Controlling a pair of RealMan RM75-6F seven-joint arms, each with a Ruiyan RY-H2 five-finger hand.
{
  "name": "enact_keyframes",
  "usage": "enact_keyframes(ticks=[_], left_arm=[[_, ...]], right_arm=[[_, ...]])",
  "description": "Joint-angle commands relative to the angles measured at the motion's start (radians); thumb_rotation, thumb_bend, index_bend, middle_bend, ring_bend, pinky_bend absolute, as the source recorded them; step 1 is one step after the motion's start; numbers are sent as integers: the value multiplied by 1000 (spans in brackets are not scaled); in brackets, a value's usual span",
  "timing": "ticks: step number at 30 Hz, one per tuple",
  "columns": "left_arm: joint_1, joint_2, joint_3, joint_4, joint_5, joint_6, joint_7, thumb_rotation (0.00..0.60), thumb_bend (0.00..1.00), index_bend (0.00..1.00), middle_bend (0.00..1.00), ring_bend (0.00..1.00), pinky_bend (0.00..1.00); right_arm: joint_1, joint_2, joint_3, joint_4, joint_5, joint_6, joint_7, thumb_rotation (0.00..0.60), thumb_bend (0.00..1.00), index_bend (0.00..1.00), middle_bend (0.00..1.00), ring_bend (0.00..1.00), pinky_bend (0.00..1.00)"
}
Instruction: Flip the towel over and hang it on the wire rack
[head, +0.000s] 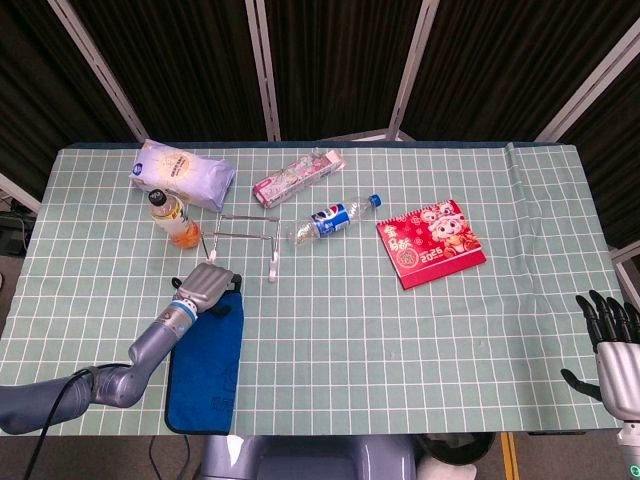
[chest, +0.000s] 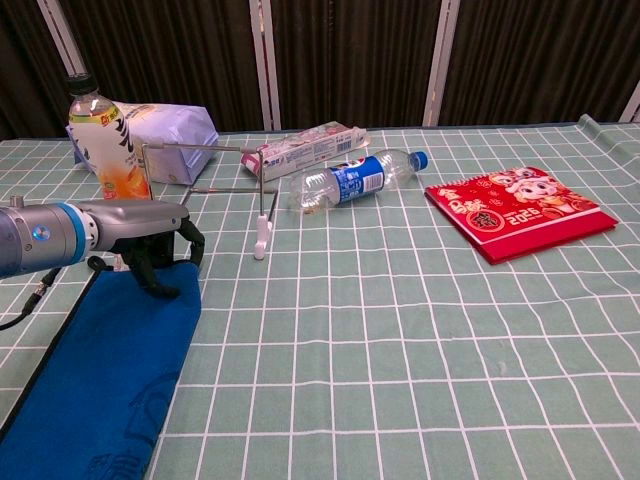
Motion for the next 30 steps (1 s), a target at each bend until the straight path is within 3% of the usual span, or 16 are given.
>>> enact_keyframes(ticks=[1,8,12,18,25,30], left_arm=[[-1,6,3,-9,-5,8,5,600,322,607,1000,996,1000],[2,24,13,-31,-6,27,11,600,419,687,1000,996,1000],[4,44,23,-57,1,39,23,600,574,766,1000,996,1000],[17,105,40,-143,30,80,41,600,760,807,1000,996,1000],[37,174,41,-247,86,138,37,600,787,807,1000,996,1000],[55,267,24,-382,165,209,28,600,787,807,1000,996,1000]], right_arm=[[0,0,0,0,-1,1,0,600,0,35,0,0,0],[-3,1,-2,-2,-8,9,1,600,0,36,0,0,0],[-4,3,-3,-5,-12,12,1,600,0,37,0,0,0],[-9,8,-9,-9,-29,23,7,600,0,39,0,0,0],[-15,14,-14,-15,-46,37,14,600,0,41,0,0,0],[-19,19,-16,-19,-58,46,24,600,0,44,0,0,0]])
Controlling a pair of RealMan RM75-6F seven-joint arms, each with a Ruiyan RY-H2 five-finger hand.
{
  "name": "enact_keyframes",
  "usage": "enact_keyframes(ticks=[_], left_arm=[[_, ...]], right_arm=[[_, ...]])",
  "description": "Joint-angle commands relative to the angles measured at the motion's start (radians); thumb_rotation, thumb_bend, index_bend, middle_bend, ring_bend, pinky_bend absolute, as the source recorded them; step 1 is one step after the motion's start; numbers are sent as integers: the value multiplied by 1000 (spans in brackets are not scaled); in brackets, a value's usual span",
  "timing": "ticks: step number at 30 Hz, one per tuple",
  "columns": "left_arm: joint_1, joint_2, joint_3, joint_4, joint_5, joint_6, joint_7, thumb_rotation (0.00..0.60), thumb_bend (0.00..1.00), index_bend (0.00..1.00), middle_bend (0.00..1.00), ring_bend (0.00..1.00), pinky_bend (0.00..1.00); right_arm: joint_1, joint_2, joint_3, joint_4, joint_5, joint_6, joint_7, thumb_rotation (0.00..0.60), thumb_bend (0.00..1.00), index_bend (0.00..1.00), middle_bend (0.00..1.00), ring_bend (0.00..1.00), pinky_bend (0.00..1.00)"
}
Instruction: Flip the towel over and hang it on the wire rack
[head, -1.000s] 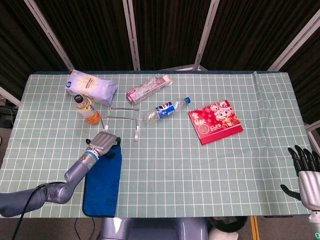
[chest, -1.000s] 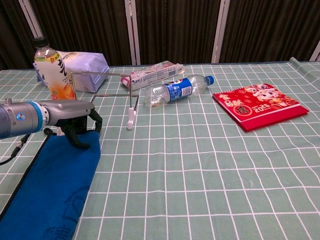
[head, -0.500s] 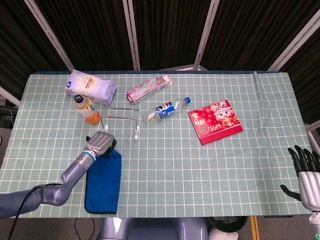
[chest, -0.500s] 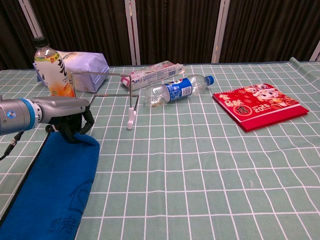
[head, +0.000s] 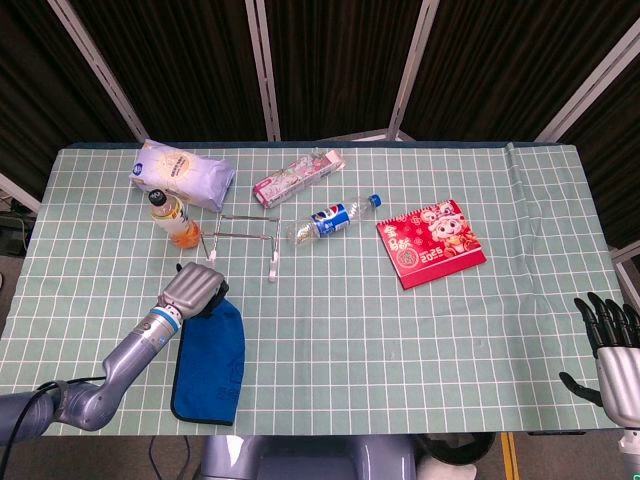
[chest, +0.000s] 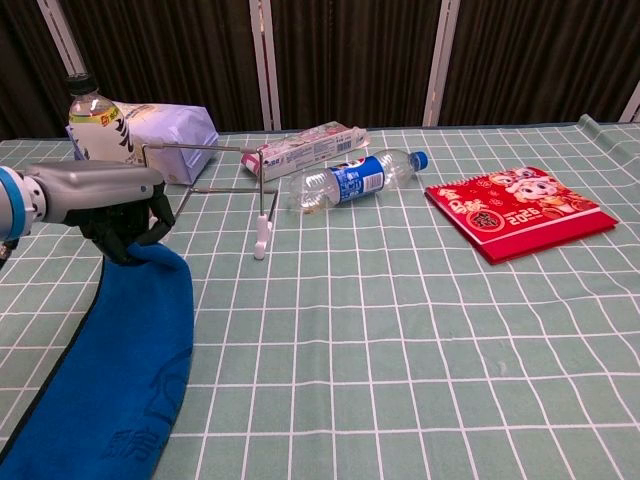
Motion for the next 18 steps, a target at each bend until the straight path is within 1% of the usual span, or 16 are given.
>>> enact_keyframes(ticks=[1,7,9,10,11,14,18], left_arm=[[16,82,-20,-111,62,65,-1,600,789,807,1000,996,1000],[21,187,-51,-260,80,141,69,600,801,807,1000,996,1000],[18,225,-61,-307,76,166,114,600,812,813,1000,996,1000],[17,261,-69,-341,82,199,174,600,825,819,1000,996,1000],[17,274,-70,-357,80,213,200,600,834,823,1000,996,1000],[13,311,-82,-419,53,251,280,600,849,829,1000,996,1000],[-9,350,-119,-471,1,289,364,600,847,829,1000,996,1000]], right_arm=[[-2,3,-1,-2,-4,4,5,600,0,45,0,0,0],[-6,10,-1,-5,-11,13,20,600,0,45,0,0,0],[-7,13,-1,-6,-13,16,27,600,0,23,0,0,0],[-9,16,-1,-7,-15,19,36,600,0,9,0,0,0],[-9,18,-1,-7,-16,20,39,600,0,9,0,0,0],[-11,22,-1,-6,-18,23,51,600,0,10,0,0,0],[-13,28,0,-6,-19,27,67,600,0,10,0,0,0]])
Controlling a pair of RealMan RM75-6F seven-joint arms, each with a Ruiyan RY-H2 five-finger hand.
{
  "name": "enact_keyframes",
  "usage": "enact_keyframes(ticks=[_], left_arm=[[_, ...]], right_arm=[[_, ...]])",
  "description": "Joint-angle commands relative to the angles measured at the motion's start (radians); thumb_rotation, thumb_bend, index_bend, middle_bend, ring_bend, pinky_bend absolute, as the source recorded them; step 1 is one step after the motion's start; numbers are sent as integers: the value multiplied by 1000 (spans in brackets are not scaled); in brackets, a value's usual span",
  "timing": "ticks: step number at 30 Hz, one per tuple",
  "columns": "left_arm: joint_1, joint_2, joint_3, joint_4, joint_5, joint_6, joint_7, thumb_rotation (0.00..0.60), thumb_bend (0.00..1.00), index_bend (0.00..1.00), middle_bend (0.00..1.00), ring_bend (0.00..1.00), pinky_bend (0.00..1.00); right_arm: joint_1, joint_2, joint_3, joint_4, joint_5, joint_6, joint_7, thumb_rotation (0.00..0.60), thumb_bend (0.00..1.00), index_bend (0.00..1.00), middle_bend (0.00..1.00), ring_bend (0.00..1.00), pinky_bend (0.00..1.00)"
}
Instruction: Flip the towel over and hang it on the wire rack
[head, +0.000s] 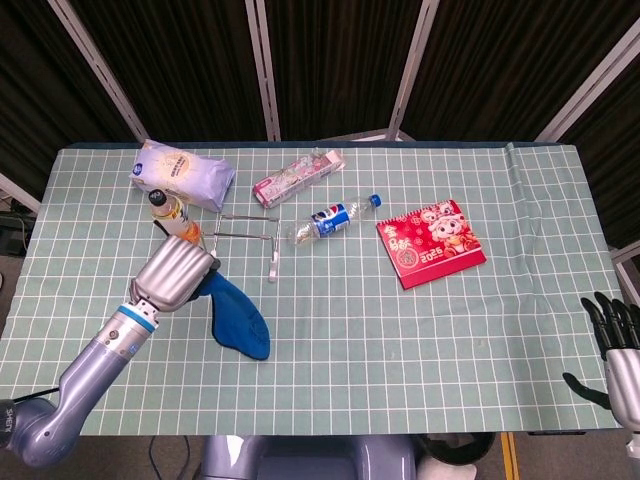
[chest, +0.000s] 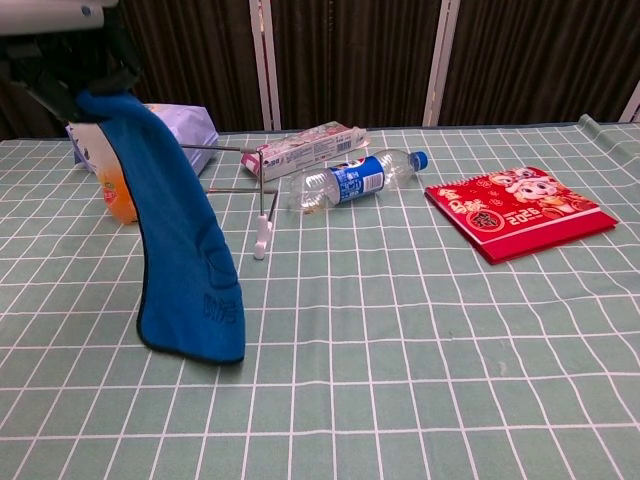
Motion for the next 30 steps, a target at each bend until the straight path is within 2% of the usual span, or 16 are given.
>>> enact_keyframes(ticks=[1,5,11,17,24,30], left_arm=[[-24,44,-40,-49,-55,42,75,600,848,830,1000,996,1000],[-100,63,-85,-31,-178,25,187,600,851,840,1000,996,1000],[-187,46,-97,22,-297,31,327,600,849,849,1000,996,1000],[-267,-27,-108,115,-408,16,378,600,850,851,1000,994,1000],[-358,-111,-91,254,-484,-6,465,600,850,854,1000,994,1000],[-406,-185,-77,380,-537,-64,463,600,850,856,1000,994,1000]], right_arm=[[-1,3,1,0,-1,2,7,600,0,10,0,0,0],[-3,8,4,1,3,5,19,600,0,11,0,0,0],[2,9,11,4,23,-8,26,600,0,12,0,0,0],[9,3,17,9,42,-26,15,600,0,13,0,0,0],[15,-5,26,14,72,-42,1,600,0,15,0,0,0],[19,-14,33,21,96,-54,-17,600,0,18,0,0,0]])
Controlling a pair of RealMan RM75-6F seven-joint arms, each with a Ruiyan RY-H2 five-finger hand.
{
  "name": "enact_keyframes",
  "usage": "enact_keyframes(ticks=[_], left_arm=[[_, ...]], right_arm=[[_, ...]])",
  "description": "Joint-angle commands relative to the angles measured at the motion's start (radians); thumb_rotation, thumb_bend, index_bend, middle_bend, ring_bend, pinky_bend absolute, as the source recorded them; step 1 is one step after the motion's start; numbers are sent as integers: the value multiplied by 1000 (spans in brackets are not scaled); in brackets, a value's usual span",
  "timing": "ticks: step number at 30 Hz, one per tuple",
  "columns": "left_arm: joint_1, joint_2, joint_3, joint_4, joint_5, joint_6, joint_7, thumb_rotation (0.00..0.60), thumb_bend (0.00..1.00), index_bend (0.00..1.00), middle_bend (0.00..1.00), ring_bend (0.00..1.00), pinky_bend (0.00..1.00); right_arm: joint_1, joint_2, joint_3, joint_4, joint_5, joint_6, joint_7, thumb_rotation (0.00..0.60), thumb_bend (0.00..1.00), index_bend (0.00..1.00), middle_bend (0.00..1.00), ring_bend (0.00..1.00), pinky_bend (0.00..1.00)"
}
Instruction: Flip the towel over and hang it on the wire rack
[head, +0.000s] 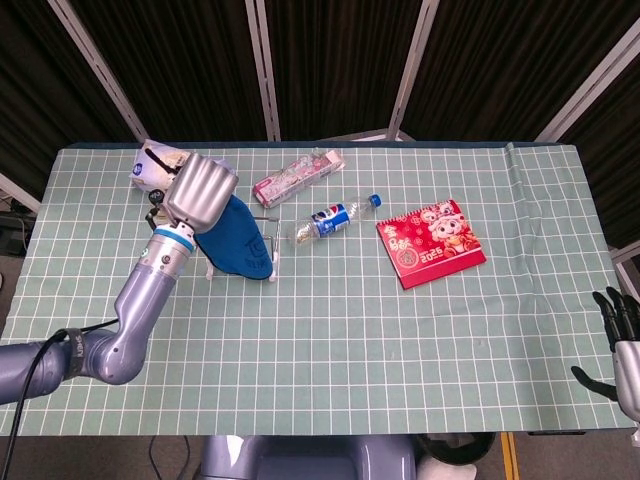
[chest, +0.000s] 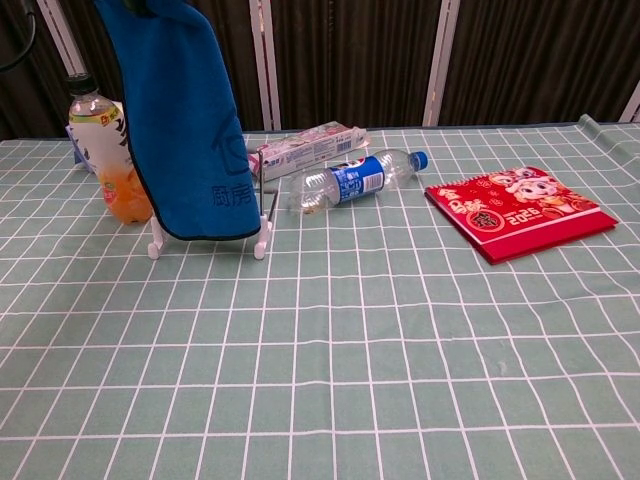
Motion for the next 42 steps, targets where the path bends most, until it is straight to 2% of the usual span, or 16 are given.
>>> enact_keyframes(ticks=[1,9,21,23,24,25,26,27,28,29,31,34,36,42], left_arm=[[-35,-57,13,89,-43,-50,-4,600,850,857,1000,993,1000],[-73,-167,33,291,-90,-145,-61,600,850,857,1000,989,1000],[-91,-303,40,508,-89,-258,-194,600,852,853,1000,980,1000],[-94,-319,42,530,-97,-267,-205,600,850,782,1000,975,1000],[-95,-327,41,538,-108,-271,-211,600,817,667,1000,973,1000],[-96,-330,41,541,-112,-271,-212,600,728,499,1000,970,1000],[-98,-334,42,545,-119,-273,-214,600,644,378,1000,967,1000],[-99,-338,40,547,-130,-275,-217,600,507,224,1000,965,1000],[-100,-341,38,547,-138,-278,-223,600,403,111,1000,964,1000],[-101,-343,33,546,-149,-285,-233,600,358,63,1000,963,1000],[-102,-344,30,544,-174,-295,-242,600,281,3,1000,962,1000],[-108,-340,23,533,-217,-302,-251,600,239,0,997,960,1000],[-104,-334,1,520,-236,-311,-290,600,218,0,993,958,1000],[-63,-289,-50,474,-131,-297,-444,600,203,0,979,958,1000]], right_arm=[[3,-5,3,4,11,-8,-7,600,0,19,0,0,0],[10,-19,8,9,35,-23,-40,600,0,26,0,0,0],[18,-29,15,13,64,-41,-58,600,0,31,0,0,0],[18,-30,16,14,67,-42,-59,600,0,31,0,0,0],[18,-30,16,15,68,-42,-58,600,0,30,0,0,0],[18,-30,16,15,68,-42,-58,600,0,30,0,0,0],[18,-30,16,15,68,-42,-58,600,0,30,0,0,0],[18,-30,16,15,67,-41,-58,600,0,30,0,0,0],[18,-29,16,15,67,-41,-58,600,0,30,0,0,0],[17,-30,15,15,66,-40,-58,600,0,31,0,0,0],[17,-30,15,15,64,-38,-59,600,0,33,0,0,0],[16,-30,13,13,62,-36,-60,600,0,37,0,0,0],[15,-30,13,12,61,-35,-59,600,0,38,0,0,0],[11,-28,10,8,51,-26,-56,600,0,48,0,0,0]])
